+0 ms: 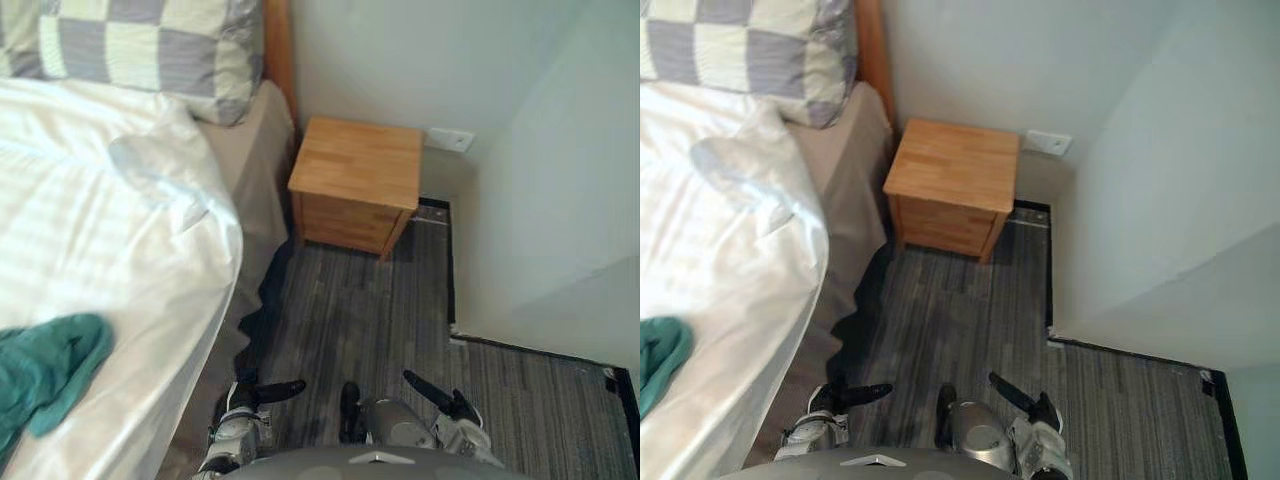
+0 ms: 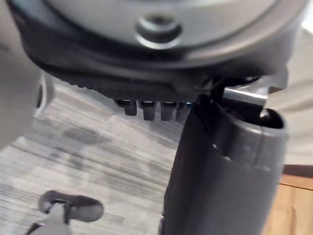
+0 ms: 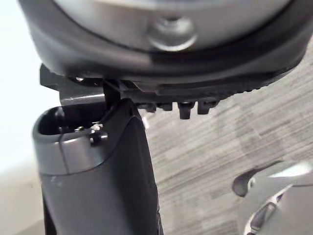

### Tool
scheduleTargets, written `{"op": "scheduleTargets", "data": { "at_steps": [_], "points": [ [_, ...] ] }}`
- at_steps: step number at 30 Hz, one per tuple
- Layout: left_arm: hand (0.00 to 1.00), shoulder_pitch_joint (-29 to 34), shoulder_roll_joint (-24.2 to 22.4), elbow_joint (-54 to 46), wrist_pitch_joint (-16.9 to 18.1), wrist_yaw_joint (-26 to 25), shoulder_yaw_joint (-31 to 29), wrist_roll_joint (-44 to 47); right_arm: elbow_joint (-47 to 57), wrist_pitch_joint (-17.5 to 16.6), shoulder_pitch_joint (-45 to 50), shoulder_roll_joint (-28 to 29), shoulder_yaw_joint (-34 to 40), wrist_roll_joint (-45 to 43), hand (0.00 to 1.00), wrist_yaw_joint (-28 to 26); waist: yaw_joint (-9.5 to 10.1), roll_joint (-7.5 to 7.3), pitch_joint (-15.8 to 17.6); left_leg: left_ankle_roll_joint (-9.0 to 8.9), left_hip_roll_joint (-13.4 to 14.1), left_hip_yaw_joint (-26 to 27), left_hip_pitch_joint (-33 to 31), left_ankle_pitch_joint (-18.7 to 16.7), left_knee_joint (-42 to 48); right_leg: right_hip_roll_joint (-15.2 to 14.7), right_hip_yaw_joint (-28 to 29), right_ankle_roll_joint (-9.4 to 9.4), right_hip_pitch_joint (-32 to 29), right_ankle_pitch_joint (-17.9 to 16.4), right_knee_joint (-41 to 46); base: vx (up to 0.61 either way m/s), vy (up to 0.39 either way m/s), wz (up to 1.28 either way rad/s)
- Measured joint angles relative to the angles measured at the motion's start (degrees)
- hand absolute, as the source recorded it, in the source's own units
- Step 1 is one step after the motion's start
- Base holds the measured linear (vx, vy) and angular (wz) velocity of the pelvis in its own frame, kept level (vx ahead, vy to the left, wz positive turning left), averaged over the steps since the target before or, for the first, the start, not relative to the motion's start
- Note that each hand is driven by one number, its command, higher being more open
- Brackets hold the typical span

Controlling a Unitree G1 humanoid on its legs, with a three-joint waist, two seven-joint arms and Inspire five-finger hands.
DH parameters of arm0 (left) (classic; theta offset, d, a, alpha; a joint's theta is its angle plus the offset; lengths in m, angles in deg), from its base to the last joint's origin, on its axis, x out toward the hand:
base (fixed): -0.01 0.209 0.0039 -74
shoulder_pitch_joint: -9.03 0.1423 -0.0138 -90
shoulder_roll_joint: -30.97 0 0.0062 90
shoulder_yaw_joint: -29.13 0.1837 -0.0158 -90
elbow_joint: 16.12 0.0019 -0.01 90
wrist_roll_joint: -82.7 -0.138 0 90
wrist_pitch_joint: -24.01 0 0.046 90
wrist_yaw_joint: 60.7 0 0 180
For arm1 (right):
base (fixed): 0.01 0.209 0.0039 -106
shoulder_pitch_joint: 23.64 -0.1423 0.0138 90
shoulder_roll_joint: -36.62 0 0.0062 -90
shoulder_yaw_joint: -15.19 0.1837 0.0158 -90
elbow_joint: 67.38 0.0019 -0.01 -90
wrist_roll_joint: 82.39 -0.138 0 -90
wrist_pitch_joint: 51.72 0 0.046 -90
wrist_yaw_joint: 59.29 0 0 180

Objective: Tidy up the quilt and then pick up the clothes from the bed and put them into the laundry hamper

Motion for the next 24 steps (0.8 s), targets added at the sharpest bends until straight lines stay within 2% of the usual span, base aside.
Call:
{"op": "scheduleTargets", "data": {
  "at_steps": [1,2,4,6,7,8,9,10,11,12,13,14,15,16,17,18,19,20,22,23,24],
  "points": [
    [1.0,0.36,-0.25,-1.43,0.8,-0.05,-0.15,0.55,-0.39,-0.03,-0.36,-1.38,-1.46,1.58,1.0,0.04,0.57,0.92,0.44,-2.04,-2.14,-7.71,-4.92,-4.77,8.82,1.45,2.66,-0.59,2.02,-0.05,-1.29,0.31,-0.128,-1.15],
    [1.0,0.39,-0.42,-2.24,1.05,-0.25,-0.19,1.66,-2.24,-0.07,-0.44,-2.74,-2.69,2.12,1.0,0.1,1.47,1.51,0.69,-3.66,-4.87,-11.68,-8.17,-8.86,12.73,2.19,4.93,-1.18,4.05,0.66,-2.4,0.27,-0.079,-1.11],
    [1.0,0.64,-0.24,-2.65,1.34,-0.44,0.07,2.56,-3.81,0.16,-1.56,-3.17,-2.93,3.77,1.0,0.17,2.0,1.56,0.69,-3.68,-7.93,-12.5,-11.86,-12.01,11.48,2.2,7.42,-1.21,7.38,0.91,-4.61,0.34,-0.036,-0.86],
    [1.0,0.76,-0.09,-3.3,2.12,-0.45,0.14,3.04,-3.95,0.18,-1.63,-3.05,-3.06,4.13,1.0,0.25,2.21,1.34,0.84,-3.36,-11.17,-12.66,-14.86,-14.69,3.94,1.77,8.91,-0.88,10.66,1.11,-7.73,0.39,0.017,-0.45],
    [1.0,0.72,-0.07,-3.69,2.37,-0.19,0.28,3.23,-3.95,0.17,-1.82,-2.9,-3.49,4.23,1.0,0.19,2.43,1.15,0.94,-2.62,-12.95,-12.45,-16.16,-15.51,-3.58,1.26,9.31,-0.56,12.18,0.92,-9.36,0.34,0.116,-0.13],
    [1.0,0.15,0.08,-3.71,2.27,-0.11,0.51,3.22,-3.94,0.16,-1.97,-2.56,-3.55,4.24,1.0,0.17,2.78,0.74,1.19,-1.08,-14.17,-9.05,-17.35,-14.53,-10.62,0.39,9.06,0.17,13.71,0.46,-10.64,0.35,0.137,-0.01],
    [1.0,-0.03,0.33,-3.75,2.22,-0.13,0.87,3.21,-3.94,0.17,-1.98,-2.39,-3.53,4.24,1.0,0.21,2.89,0.41,1.39,-0.24,-14.51,-5.77,-17.53,-13.36,-13.91,-0.2,8.61,0.62,14.66,0.16,-11.32,0.37,0.146,0.2],
    [1.0,-0.09,0.83,-3.84,2.27,-0.14,1.47,3.2,-3.94,0.16,-1.87,-2.37,-3.6,4.29,1.0,0.22,3.14,-0.05,1.63,4.37,-14.89,-0.11,-17.2,-8.53,-18.26,-1.15,7.52,2.21,16.4,-0.9,-11.9,0.31,0.132,0.2],
    [1.0,-0.04,1.26,-3.66,2.24,-0.17,1.41,3.2,-3.89,0.15,-1.45,-2.31,-4.01,4.45,1.0,0.24,3.63,-0.48,1.5,7.63,-15.12,2.47,-16.37,-7.57,-18.43,-2.1,6.82,3.3,17.03,-2.06,-11.73,0.41,0.173,0.16],
    [1.0,-0.09,1.81,-3.54,2.12,-0.16,1.29,3.18,-3.52,0.1,-0.91,-1.88,-5.1,5.83,1.0,0.2,4.4,-0.9,1.21,9.19,-16.55,2.34,-15.51,-9.43,-18.6,-3.48,6.36,4.91,16.92,-4.37,-8.23,0.44,0.167,0.08],
    [1.0,-0.09,1.93,-3.44,2.13,-0.18,1.25,3.19,-3.4,0.08,-1.04,-1.99,-5.51,6.15,1.0,0.07,4.43,-0.89,1.24,9.47,-17.11,2.05,-15.01,-10.05,-18.91,-4.11,5.76,5.87,15.79,-5.51,-4.83,0.54,0.21,0.34],
    [1.0,-0.03,2.0,-2.27,2.08,-0.18,1.16,3.08,-3.04,-0.04,-1.47,-2.29,-5.23,6.47,1.0,-0.24,4.4,-0.91,1.2,9.88,-18.85,-0.18,-12.05,-10.42,-21.56,-6.13,3.0,8.83,9.3,-7.27,13.01,0.45,0.17,0.52],
    [1.0,-0.01,2.45,-1.85,2.05,-0.18,1.14,3.07,-2.86,-0.04,-1.61,-2.13,-4.89,6.46,1.0,-0.23,4.37,-1.35,1.32,9.98,-19.69,-1.52,-10.52,-10.4,-22.84,-7.34,2.37,10.55,6.17,-6.13,21.32,0.53,0.193,1.14],
    [1.0,0.2,3.57,-1.24,1.61,-0.11,1.43,3.01,-2.78,-0.04,-1.47,-1.91,-4.09,6.52,1.0,-0.2,4.19,-2.48,1.07,10.61,-21.41,-5.47,-7.98,-10.73,-24.46,-9.06,2.51,12.63,1.3,-4.34,33.91,0.47,0.073,1.79],
    [1.0,0.36,3.82,-0.97,1.04,-0.07,1.5,2.59,-2.84,0.01,-0.77,-2.04,-4.01,6.62,1.0,-0.1,4.24,-2.35,1.36,10.82,-22.13,-11.11,-5.56,-10.85,-25.4,-8.9,2.1,9.5,-0.32,-6.23,38.88,0.47,0.013,2.11],
    [1.0,0.42,3.88,-1.04,0.8,0.07,1.54,2.36,-2.91,0.13,-0.38,-2.27,-4.06,6.78,1.0,-0.05,4.27,-2.28,1.4,10.82,-22.21,-14.08,-4.43,-10.85,-26.06,-8.56,1.5,8.09,-0.86,-7.12,39.28,0.48,-0.095,2.45],
    [1.0,0.8,3.78,-1.74,0.61,0.41,1.51,1.97,-2.88,0.17,0.16,-2.46,-4.25,8.41,1.0,0.01,4.3,-2.04,1.44,10.79,-22.04,-19.88,-2.65,-10.83,-27.28,-6.92,1.59,5.54,-2.6,-8.63,37.75,0.54,-0.206,2.46],
    [1.0,0.82,3.67,-2.17,0.61,1.14,1.48,1.93,-2.5,0.16,0.61,-2.3,-4.61,9.19,1.0,0.04,4.33,-2.1,1.39,10.77,-21.94,-25.61,-2.24,-10.83,-27.29,-4.97,4.93,4.01,-5.59,-9.55,34.23,0.53,-0.229,2.43],
    [1.0,0.23,3.22,-2.25,0.55,1.38,1.23,1.93,-0.26,0.13,1.3,-1.88,-4.76,10.55,1.0,0.18,4.45,-2.14,1.37,10.63,-22.31,-31.56,-2.62,-10.89,-26.35,-2.98,12.23,3.79,-9.24,-9.67,28.54,0.36,-0.214,2.03],
    [1.0,-0.25,2.52,-2.41,0.51,1.38,0.52,1.95,1.32,0.09,1.86,-1.73,-5.35,10.94,1.0,0.28,4.47,-2.34,1.27,9.59,-22.88,-34.31,-3.54,-11.46,-24.42,-1.86,19.11,3.89,-10.8,-9.59,25.25,0.37,-0.295,2.45],
    [1.0,-0.44,1.02,-3.24,0.51,1.25,-0.51,1.98,2.77,0.03,2.45,-1.68,-5.91,10.98,1.0,0.37,4.33,-2.57,0.99,6.81,-23.32,-37.46,-4.85,-13.17,-21.37,-0.88,27.6,5.06,-11.51,-8.89,20.54,0.37,-0.334,2.55]
  ]
}}
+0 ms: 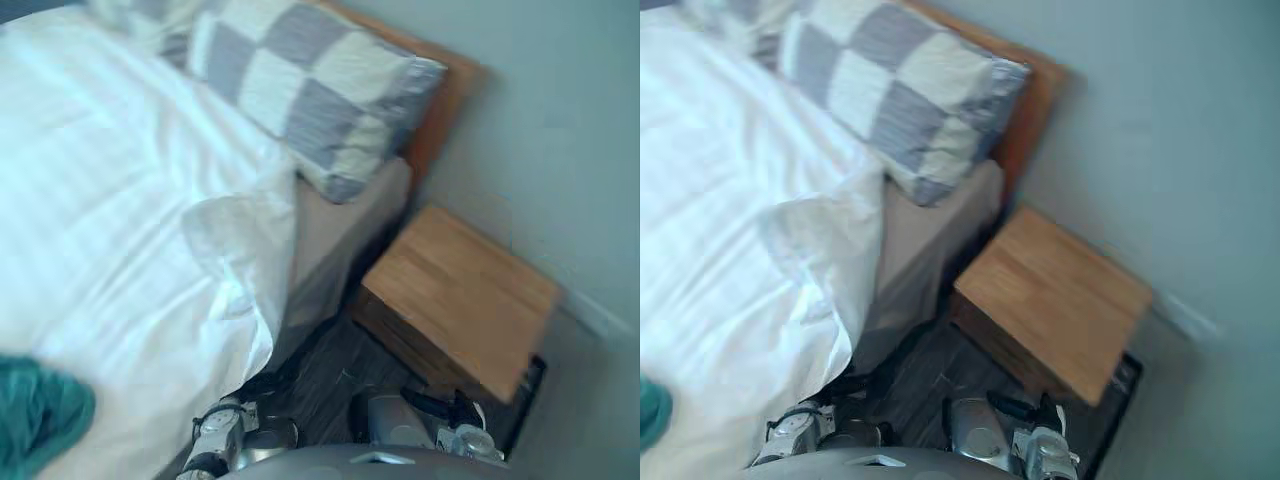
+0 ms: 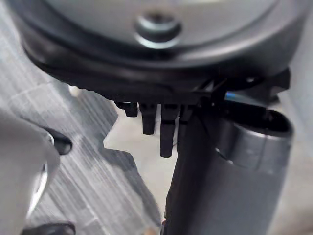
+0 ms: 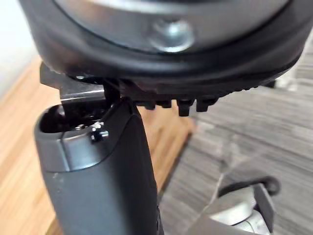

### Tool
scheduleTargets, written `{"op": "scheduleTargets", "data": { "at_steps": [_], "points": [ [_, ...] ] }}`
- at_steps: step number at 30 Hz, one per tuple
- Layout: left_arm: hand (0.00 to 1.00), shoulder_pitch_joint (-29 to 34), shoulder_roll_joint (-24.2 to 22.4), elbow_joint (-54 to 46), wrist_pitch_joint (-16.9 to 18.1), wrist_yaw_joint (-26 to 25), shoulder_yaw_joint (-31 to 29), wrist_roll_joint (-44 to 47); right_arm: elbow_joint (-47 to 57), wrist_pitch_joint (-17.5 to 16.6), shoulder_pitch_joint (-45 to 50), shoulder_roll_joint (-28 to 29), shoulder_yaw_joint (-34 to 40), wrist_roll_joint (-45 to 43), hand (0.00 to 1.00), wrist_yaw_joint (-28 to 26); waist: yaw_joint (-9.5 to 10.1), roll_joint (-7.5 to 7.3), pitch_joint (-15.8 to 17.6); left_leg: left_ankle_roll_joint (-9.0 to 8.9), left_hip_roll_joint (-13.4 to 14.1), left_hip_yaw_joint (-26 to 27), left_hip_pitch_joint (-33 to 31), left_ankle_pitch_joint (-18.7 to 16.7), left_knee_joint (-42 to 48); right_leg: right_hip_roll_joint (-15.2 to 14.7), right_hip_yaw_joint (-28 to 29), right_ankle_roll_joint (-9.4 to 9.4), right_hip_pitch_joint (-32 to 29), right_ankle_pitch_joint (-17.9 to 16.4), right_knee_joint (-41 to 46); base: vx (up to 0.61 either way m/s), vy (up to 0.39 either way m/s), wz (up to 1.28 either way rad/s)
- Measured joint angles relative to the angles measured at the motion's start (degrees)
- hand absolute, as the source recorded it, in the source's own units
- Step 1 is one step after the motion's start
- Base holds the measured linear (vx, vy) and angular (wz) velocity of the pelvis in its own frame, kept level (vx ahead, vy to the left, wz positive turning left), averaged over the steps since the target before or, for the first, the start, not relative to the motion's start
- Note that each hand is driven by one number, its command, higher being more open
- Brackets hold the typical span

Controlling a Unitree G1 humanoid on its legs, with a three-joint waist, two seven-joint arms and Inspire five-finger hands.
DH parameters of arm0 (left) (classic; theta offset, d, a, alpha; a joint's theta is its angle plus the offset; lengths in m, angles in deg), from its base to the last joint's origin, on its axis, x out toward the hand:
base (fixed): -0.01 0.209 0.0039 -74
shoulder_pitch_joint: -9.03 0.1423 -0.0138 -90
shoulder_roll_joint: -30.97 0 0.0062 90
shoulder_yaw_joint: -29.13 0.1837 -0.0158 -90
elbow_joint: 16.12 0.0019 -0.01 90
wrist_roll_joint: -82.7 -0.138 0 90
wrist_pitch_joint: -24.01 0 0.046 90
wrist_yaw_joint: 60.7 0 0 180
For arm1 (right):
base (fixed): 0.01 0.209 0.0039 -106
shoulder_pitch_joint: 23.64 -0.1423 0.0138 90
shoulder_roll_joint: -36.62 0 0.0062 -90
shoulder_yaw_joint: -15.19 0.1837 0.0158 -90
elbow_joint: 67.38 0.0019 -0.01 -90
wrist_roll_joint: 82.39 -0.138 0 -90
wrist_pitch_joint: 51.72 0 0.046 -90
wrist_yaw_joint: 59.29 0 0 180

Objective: Tidy up the quilt and then pick up the clothes from the bed and put them into the laundry hamper

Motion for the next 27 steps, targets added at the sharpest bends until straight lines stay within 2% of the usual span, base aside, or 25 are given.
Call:
{"op": "scheduleTargets", "data": {
  "at_steps": [1,2,3,4,6,7,8,10,11,12,13,14,15,16,17,18,19,20,23,27],
  "points": [
    [1.0,0.0,-0.7,-0.76,-0.03,-0.05,-0.74,-0.04,0.88,1.17,0.78,0.36,-0.26,-0.18,1.0,0.33,0.04,-0.45,-0.21,-1.93,-0.84,-2.27,-0.86,-2.01,2.51,-1.11,4.37,2.43,0.38,2.36,-4.94,0.38,-0.432,2.65],
    [1.0,-0.18,-2.2,-1.53,-0.02,-0.24,-1.61,-0.03,-0.44,2.66,1.7,-0.7,0.12,-0.16,1.0,-0.34,0.76,0.65,0.02,-4.14,-0.32,-3.57,-1.59,-5.99,5.81,-1.56,3.48,4.28,0.68,4.89,-5.26,0.35,-0.466,2.03],
    [1.0,0.04,-4.12,-2.13,-0.07,-0.5,-2.38,-0.02,-0.6,2.83,2.18,-1.76,0.01,1.22,1.0,-0.2,1.83,3.14,-0.42,-5.0,2.37,-3.63,-3.08,-7.03,7.09,0.11,1.67,3.79,0.77,4.46,-3.86,0.34,-0.513,1.49],
    [1.0,0.27,-4.62,-2.68,0.1,-0.58,-2.53,-0.05,-0.53,3.15,2.49,-1.98,-0.01,2.07,1.0,-0.05,2.52,3.25,-0.51,-5.39,3.48,-4.15,-3.57,-6.63,6.96,0.24,-0.45,2.33,0.85,3.23,-3.33,0.2,-0.38,1.03],
    [1.0,0.32,-4.66,-2.61,0.2,-0.53,-2.58,-0.04,-0.42,4.03,3.48,-2.01,-0.93,1.9,1.0,-0.34,2.3,3.12,-0.38,-7.15,5.39,-4.17,-4.07,-3.93,5.09,-0.97,-7.06,0.59,2.62,2.16,-3.33,0.1,-0.331,1.47],
    [1.0,0.33,-4.66,-2.58,0.33,-0.66,-2.76,0.0,-0.35,4.17,4.38,-1.98,-1.6,1.87,1.0,-0.28,1.5,2.88,-0.15,-7.91,6.46,-1.81,-4.64,-3.02,5.06,-2.03,-10.51,0.49,4.59,2.13,-4.54,0.05,-0.357,2.03],
    [1.0,0.32,-4.69,-2.75,0.34,-1.05,-3.54,0.06,0.25,4.19,5.57,-1.76,-2.74,1.69,1.0,0.29,0.88,2.33,0.15,-8.41,8.84,6.42,-5.21,-2.71,4.77,-3.21,-14.38,0.38,7.45,2.2,-6.07,0.01,-0.238,1.74],
    [1.0,0.38,-4.79,-3.23,0.8,-2.52,-5.26,0.13,0.78,3.79,5.62,-1.59,-4.34,1.53,1.0,2.07,1.92,1.47,0.13,-6.35,14.16,24.89,-3.9,-0.99,2.95,-4.2,-17.75,-0.31,9.96,1.87,-7.7,-0.06,-0.134,1.13],
    [1.0,0.41,-4.77,-3.12,0.71,-2.57,-5.35,0.1,0.9,3.5,5.39,-1.68,-4.3,1.42,1.0,2.38,1.92,1.64,-0.01,-6.16,15.19,27.49,-3.79,-0.53,3.01,-4.35,-18.79,-0.36,10.1,1.9,-7.81,-0.12,0.025,0.75],
    [1.0,0.36,-4.49,-3.19,0.41,-2.59,-5.72,0.0,1.26,3.12,4.77,-1.45,-4.22,0.87,1.0,2.97,1.9,1.11,-0.23,-6.98,15.56,29.45,-4.2,-0.82,3.17,-5.64,-20.45,-0.42,10.07,1.87,-7.81,-0.16,0.127,0.68],
    [1.0,0.36,-3.78,-3.2,0.46,-2.59,-5.71,-0.04,1.12,2.98,4.38,-1.1,-4.1,0.11,1.0,3.13,1.8,0.48,-0.34,-6.81,15.37,30.66,-4.25,-0.74,3.37,-7.17,-21.41,-0.18,10.34,2.01,-8.24,-0.19,0.218,0.87],
    [1.0,0.44,-3.31,-2.64,0.51,-2.64,-6.05,-0.04,0.46,2.26,4.51,-0.84,-3.52,-0.77,1.0,3.09,1.46,-0.08,-0.61,-6.08,15.57,30.68,-3.99,-0.84,4.48,-8.85,-23.13,0.82,11.82,2.6,-9.58,-0.15,0.226,0.73],
    [1.0,0.59,-3.23,-2.3,0.5,-2.64,-6.04,-0.04,0.01,2.13,4.67,-0.73,-3.02,-0.78,1.0,3.06,1.4,-0.04,-1.13,-5.8,15.9,30.53,-3.7,-0.96,4.84,-9.48,-23.52,1.49,12.27,2.98,-10.2,-0.09,0.297,0.68],
    [1.0,0.93,-3.15,-1.3,0.48,-2.64,-6.03,-0.05,-1.01,1.99,4.63,-0.92,-1.86,-0.79,1.0,2.81,1.39,0.81,-2.22,-6.76,17.24,30.41,-2.56,-1.5,3.43,-10.11,-24.02,3.08,12.97,3.9,-11.6,-0.05,0.37,0.4],
    [1.0,0.64,-2.4,-0.61,-0.03,-2.65,-5.93,-0.05,-2.77,1.82,3.98,-0.98,-1.28,-0.77,1.0,2.2,1.4,1.0,-2.42,-8.19,15.44,31.47,-2.04,-0.46,1.79,-11.1,-22.81,4.48,13.74,4.76,-13.65,-0.05,0.368,0.22],
    [1.0,1.23,-1.58,-0.19,-0.07,-2.72,-5.91,-0.04,-3.17,1.84,4.15,-0.83,-1.02,-0.83,1.0,1.85,1.43,0.3,-3.35,-7.75,14.3,31.77,-1.8,0.15,-0.05,-11.33,-22.15,5.0,13.94,5.13,-15.44,0.0,0.312,0.11],
    [1.0,2.87,0.54,0.7,-0.08,-3.52,-5.45,-0.03,-4.3,1.77,4.51,0.4,-0.65,-1.22,1.0,1.65,0.74,-1.61,-5.56,-7.1,11.74,31.68,-1.22,2.56,-4.02,-11.83,-20.8,5.08,14.62,6.9,-19.74,0.05,0.223,0.25],
    [1.0,3.35,2.5,2.09,-0.59,-3.83,-4.37,-0.11,-4.91,1.79,4.61,1.64,0.68,-2.8,1.0,1.33,-0.17,-2.86,-6.33,-6.57,9.61,30.94,-0.45,4.37,-7.37,-12.4,-20.76,5.45,16.21,10.11,-23.46,0.09,0.192,0.35],
    [1.0,3.09,4.35,5.42,-2.62,-4.13,-1.24,-0.13,-5.79,1.61,4.39,2.08,3.76,-5.89,1.0,0.38,-0.92,-3.11,-6.64,-5.47,7.24,30.34,2.27,7.77,-13.56,-13.51,-20.92,5.43,18.43,14.65,-26.65,0.07,0.166,0.28],
    [1.0,1.9,5.9,6.82,-3.09,-3.76,2.08,-2.39,-6.11,0.96,4.36,1.95,3.71,-8.19,1.0,0.07,-1.63,-3.0,-6.94,-5.39,6.76,31.99,6.46,10.73,-20.13,-13.18,-18.82,5.28,18.02,15.3,-25.98,-0.01,0.046,-0.2]
  ]
}}
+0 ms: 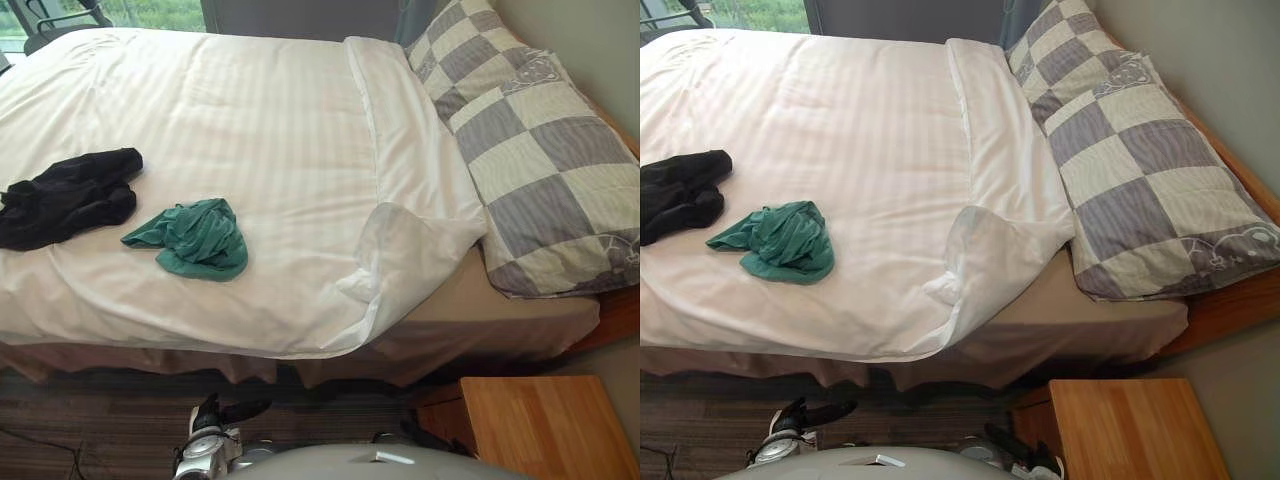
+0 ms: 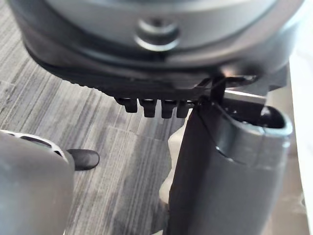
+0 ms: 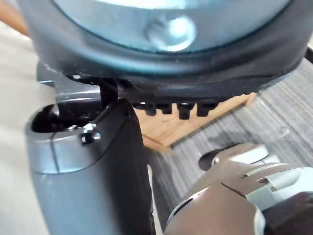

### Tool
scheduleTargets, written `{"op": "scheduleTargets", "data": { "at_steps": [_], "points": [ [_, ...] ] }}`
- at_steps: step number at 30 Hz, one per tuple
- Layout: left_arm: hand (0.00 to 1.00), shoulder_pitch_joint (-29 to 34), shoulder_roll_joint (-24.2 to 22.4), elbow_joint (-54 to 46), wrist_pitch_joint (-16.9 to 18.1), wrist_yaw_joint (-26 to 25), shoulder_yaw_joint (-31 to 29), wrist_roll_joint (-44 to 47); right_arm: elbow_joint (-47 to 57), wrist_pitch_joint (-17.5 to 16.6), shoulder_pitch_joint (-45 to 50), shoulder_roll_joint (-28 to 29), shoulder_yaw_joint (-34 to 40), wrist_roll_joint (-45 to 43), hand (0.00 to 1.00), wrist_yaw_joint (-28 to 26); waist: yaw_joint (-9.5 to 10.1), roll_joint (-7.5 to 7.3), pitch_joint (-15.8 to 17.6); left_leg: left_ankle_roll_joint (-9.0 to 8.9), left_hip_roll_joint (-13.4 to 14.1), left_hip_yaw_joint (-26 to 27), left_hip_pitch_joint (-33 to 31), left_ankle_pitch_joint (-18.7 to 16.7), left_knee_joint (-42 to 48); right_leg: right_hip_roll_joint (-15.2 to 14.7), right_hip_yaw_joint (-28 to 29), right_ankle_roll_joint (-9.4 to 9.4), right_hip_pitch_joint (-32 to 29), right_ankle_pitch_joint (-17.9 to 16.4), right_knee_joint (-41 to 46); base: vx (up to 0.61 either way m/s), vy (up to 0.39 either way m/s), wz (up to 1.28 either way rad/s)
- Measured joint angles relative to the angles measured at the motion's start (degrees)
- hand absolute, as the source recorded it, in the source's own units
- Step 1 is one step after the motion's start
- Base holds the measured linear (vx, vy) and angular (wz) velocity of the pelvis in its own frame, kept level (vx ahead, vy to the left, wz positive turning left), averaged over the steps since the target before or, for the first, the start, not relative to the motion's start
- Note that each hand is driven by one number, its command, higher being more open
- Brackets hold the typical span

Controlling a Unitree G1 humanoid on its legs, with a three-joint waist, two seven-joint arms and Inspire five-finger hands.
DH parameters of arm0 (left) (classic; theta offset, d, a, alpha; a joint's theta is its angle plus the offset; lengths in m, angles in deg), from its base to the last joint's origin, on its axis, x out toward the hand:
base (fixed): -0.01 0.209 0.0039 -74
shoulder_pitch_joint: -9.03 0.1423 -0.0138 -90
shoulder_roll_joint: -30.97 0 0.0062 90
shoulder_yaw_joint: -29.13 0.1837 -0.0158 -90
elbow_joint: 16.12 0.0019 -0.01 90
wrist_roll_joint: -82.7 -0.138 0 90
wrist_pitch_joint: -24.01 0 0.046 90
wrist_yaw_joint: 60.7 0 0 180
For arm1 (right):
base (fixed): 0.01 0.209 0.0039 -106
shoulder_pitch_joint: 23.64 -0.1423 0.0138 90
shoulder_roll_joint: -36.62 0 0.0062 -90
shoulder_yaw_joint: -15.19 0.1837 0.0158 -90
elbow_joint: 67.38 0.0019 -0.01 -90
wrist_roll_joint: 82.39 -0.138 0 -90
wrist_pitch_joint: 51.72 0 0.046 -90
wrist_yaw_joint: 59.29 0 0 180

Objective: Tidy up the quilt and then pick up the clothes from the bed and put them into the laundry hamper

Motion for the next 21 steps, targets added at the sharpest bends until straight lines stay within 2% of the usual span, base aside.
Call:
{"op": "scheduleTargets", "data": {
  "at_steps": [1,4,8,12,16,21],
  "points": [
    [1.0,-0.28,0.45,0.24,-0.7,0.22,3.11,0.15,-0.01,0.01,-0.1,0.15,0.02,-1.54,1.0,-0.37,-0.58,-0.07,-0.22,-0.12,0.22,1.02,0.64,0.89,-1.93,0.7,1.3,-0.03,-0.94,-0.02,0.61,-0.07,-0.032,-0.41],
    [1.0,-0.41,-0.37,0.18,-0.3,-0.11,5.53,0.17,0.04,0.22,-0.41,1.36,2.09,-2.72,1.0,0.58,-1.78,-0.88,-0.46,-0.46,0.97,1.48,0.55,1.5,-2.83,2.3,4.53,-0.12,-2.13,-0.09,1.16,-0.07,-0.047,-0.19],
    [1.0,-1.44,-0.91,0.2,-0.21,-0.26,5.64,0.43,0.06,1.14,-0.34,1.92,4.27,-3.5,1.0,2.13,-1.51,-2.08,-0.64,-1.55,2.14,1.38,1.36,2.81,-4.45,3.76,5.63,-1.79,-2.04,-1.46,1.27,-0.06,-0.089,-0.04],
    [1.0,-1.63,-1.58,0.22,-0.28,-1.53,4.47,1.24,3.37,1.47,-1.19,0.46,11.21,-4.31,1.0,3.6,-1.8,-2.79,-0.72,-2.75,2.69,1.49,1.41,3.4,-4.48,4.4,6.98,-1.01,-2.29,-3.76,1.41,-0.09,-0.087,-0.07],
    [1.0,-1.37,-2.29,0.97,-0.43,-1.86,1.8,2.49,14.35,1.57,-1.14,-4.85,14.21,-4.4,1.0,6.7,-2.86,-2.65,-0.93,-2.76,2.49,1.62,1.37,3.52,-4.49,4.43,7.9,-0.7,-2.67,-4.12,1.24,-0.05,-0.024,-0.07],
    [1.0,-1.37,-2.02,1.14,-1.06,-2.71,0.95,2.43,28.83,1.39,-2.71,-7.76,14.03,-3.16,1.0,8.67,-3.11,-2.93,-1.67,-2.25,2.33,1.82,1.38,3.86,-4.47,4.41,8.45,-0.01,-2.46,-3.21,0.38,0.01,0.004,-0.03]
  ]
}}
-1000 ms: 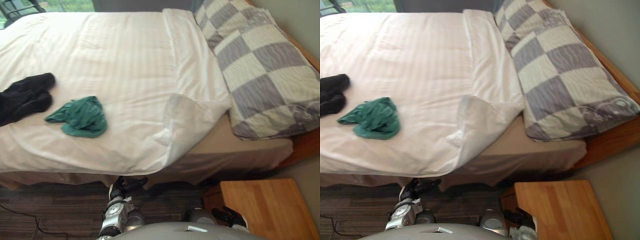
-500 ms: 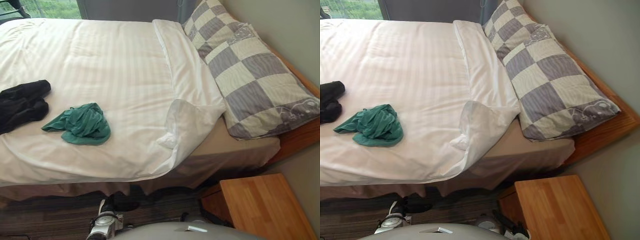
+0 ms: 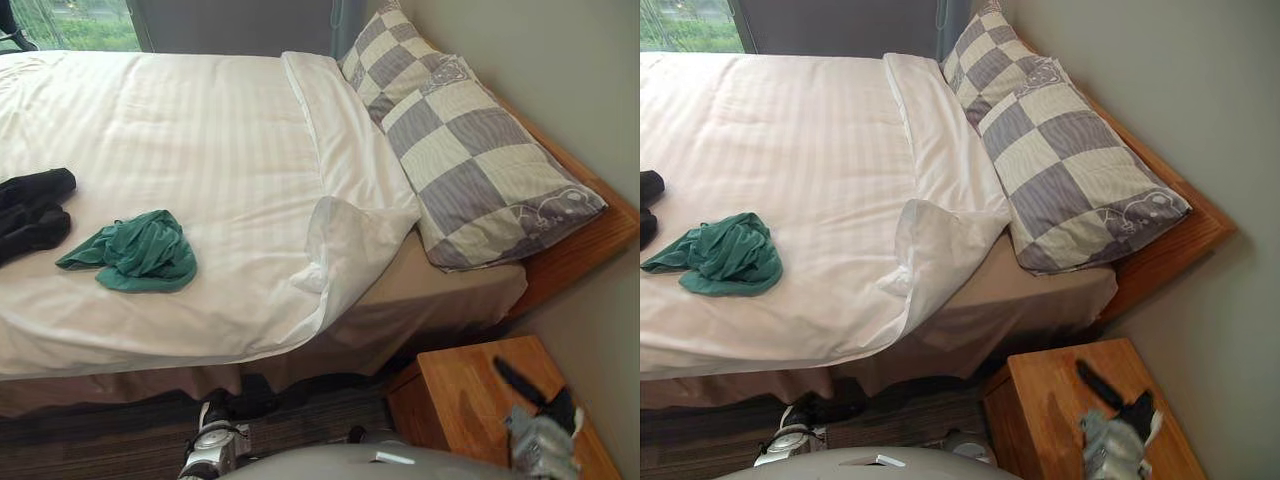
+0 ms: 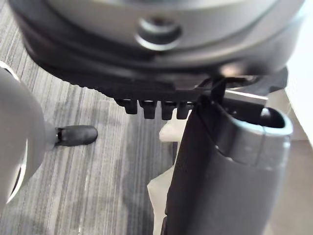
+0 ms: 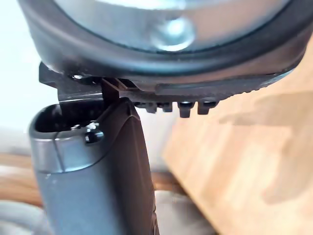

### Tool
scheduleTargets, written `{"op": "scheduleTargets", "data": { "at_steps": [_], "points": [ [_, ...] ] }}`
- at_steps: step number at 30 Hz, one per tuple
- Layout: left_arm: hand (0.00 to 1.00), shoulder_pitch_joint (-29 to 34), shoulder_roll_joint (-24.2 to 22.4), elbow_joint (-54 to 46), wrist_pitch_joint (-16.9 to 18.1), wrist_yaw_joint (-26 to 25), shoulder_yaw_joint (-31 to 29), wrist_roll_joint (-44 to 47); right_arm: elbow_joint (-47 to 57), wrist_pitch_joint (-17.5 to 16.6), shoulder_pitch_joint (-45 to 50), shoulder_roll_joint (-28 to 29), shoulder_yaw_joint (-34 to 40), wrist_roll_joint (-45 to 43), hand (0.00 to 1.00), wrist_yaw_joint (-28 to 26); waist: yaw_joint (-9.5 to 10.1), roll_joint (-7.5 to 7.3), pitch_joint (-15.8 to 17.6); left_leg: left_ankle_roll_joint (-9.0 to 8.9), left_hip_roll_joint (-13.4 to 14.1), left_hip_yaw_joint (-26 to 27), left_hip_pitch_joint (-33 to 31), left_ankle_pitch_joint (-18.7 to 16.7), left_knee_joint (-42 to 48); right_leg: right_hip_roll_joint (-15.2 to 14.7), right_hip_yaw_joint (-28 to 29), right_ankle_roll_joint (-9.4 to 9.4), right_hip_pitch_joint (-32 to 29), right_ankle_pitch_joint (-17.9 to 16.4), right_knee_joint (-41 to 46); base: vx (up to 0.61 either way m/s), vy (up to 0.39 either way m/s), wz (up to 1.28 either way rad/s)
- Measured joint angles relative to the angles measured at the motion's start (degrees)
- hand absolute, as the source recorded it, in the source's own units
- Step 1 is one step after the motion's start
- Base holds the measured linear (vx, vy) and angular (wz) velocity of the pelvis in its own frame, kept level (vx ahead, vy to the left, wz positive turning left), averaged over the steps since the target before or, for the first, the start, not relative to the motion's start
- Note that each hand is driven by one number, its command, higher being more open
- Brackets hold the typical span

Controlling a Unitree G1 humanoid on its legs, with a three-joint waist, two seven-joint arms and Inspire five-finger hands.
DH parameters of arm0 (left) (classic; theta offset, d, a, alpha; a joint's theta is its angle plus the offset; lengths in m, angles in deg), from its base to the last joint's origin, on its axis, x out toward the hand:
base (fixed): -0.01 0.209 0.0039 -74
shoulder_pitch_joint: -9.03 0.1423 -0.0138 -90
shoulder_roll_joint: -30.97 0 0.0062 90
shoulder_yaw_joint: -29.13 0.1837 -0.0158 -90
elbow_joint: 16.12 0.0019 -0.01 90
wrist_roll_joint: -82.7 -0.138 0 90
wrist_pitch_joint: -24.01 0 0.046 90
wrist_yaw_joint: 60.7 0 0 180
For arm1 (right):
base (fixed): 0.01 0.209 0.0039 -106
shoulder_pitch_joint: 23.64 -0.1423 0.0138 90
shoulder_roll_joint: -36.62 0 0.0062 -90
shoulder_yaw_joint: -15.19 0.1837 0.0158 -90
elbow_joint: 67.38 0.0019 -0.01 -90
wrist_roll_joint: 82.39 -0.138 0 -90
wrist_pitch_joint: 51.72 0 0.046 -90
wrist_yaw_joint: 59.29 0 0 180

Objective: Tidy up the quilt and then pick up the clothes from the bed and put them into the laundry hamper

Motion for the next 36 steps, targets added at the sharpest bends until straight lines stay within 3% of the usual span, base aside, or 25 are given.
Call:
{"op": "scheduleTargets", "data": {
  "at_steps": [4,12,15,19,23,27,31,36],
  "points": [
    [1.0,-0.03,0.26,-0.02,-0.54,0.0,0.35,-0.01,3.98,-0.14,-5.17,-0.07,-1.43,2.06,1.0,0.91,0.0,-0.76,-0.74,0.05,-0.13,-0.62,0.03,0.03,0.02,-0.17,-0.59,-0.06,0.6,0.18,-0.35,0.06,-0.001,0.06],
    [1.0,-0.45,-0.22,-1.04,-0.64,-0.1,2.56,0.59,15.08,-0.16,-8.67,-0.06,-9.95,2.19,1.0,0.85,0.0,0.12,-0.56,0.11,-0.29,-2.71,-0.86,-0.03,0.04,-0.56,-2.32,-0.11,1.42,0.22,-1.6,0.02,-0.005,0.12],
    [1.0,1.62,0.69,-2.81,-0.47,0.78,0.67,1.17,19.74,-0.1,-10.75,-0.35,-11.71,2.43,1.0,0.15,0.24,0.2,-0.55,0.14,-0.25,-3.38,-1.44,-0.01,0.08,-0.66,-3.08,-0.12,1.5,0.39,-2.0,0.02,-0.009,0.12],
    [1.0,7.05,3.05,-5.97,1.9,4.06,-1.46,1.04,25.09,-2.08,-13.61,-10.55,-16.47,4.54,1.0,-1.82,0.7,0.9,-0.01,0.26,-0.24,-4.34,-1.34,-0.09,0.25,-0.67,-3.04,-0.14,2.26,0.76,-2.19,0.03,0.006,0.11],
    [1.0,8.78,4.29,-6.33,2.52,4.67,-1.72,1.0,26.53,-4.31,-16.69,-13.36,-22.1,4.55,1.0,-4.54,1.87,1.39,0.39,0.26,-0.1,-4.88,-1.15,-0.06,0.22,-0.59,-3.03,-0.15,2.72,0.75,-2.23,-0.02,-0.008,0.07],
    [1.0,9.19,4.46,-6.51,2.57,5.34,-1.67,1.01,26.6,-4.41,-17.63,-13.35,-29.2,4.54,1.0,-7.57,3.23,1.59,0.92,0.25,-0.1,-5.67,-2.17,0.29,0.19,-0.63,-3.44,-0.14,2.47,0.74,-2.94,-0.04,-0.018,0.09],
    [1.0,10.87,4.39,-6.5,2.53,5.57,-1.27,1.09,26.33,-4.4,-19.62,-13.36,-35.79,4.55,1.0,-9.78,3.38,2.07,1.87,0.3,-0.1,-7.07,-3.51,0.82,0.21,-0.71,-4.75,-0.14,1.99,0.74,-3.06,-0.01,-0.015,0.17],
    [1.0,11.15,4.27,-6.52,2.94,5.77,-1.19,2.47,23.78,-4.38,-23.41,-13.36,-40.69,4.58,1.0,-10.85,4.51,1.98,3.33,0.37,-0.13,-7.57,-4.32,1.16,0.25,-0.71,-5.21,-0.14,1.52,0.76,-3.07,0.0,-0.003,0.04]
  ]
}}
